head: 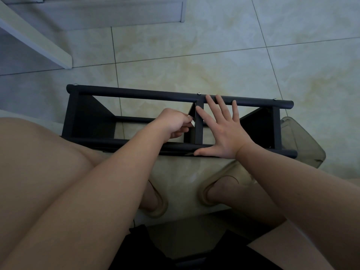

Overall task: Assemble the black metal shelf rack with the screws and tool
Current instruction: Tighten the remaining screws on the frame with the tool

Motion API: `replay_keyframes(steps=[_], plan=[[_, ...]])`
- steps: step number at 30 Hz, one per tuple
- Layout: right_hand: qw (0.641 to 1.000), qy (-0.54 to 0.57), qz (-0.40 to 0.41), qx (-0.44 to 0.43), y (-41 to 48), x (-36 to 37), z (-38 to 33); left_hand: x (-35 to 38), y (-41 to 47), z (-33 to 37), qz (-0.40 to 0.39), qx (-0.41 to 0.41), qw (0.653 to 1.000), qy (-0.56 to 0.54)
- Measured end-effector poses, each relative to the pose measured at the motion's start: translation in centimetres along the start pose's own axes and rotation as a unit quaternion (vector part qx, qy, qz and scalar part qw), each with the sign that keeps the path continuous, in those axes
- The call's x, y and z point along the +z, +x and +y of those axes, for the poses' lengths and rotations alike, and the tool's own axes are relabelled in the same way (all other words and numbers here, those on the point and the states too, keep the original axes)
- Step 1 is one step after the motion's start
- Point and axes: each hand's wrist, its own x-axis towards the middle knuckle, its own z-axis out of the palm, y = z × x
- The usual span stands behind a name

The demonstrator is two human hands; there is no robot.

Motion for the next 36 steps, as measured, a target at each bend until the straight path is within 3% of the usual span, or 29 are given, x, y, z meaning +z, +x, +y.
replay_keyframes(steps=[27, 36], plan=[[1.0, -0.005, 0.001, 0.0, 0.1, 0.1, 0.1, 0.4, -0.3, 0.3, -0.043, -0.066, 0.997, 0.026], [1.0, -0.008, -0.006, 0.002, 0.0, 0.2, -0.1, 0.2, -0.5, 0.3, -0.052, -0.044, 0.995, 0.07]])
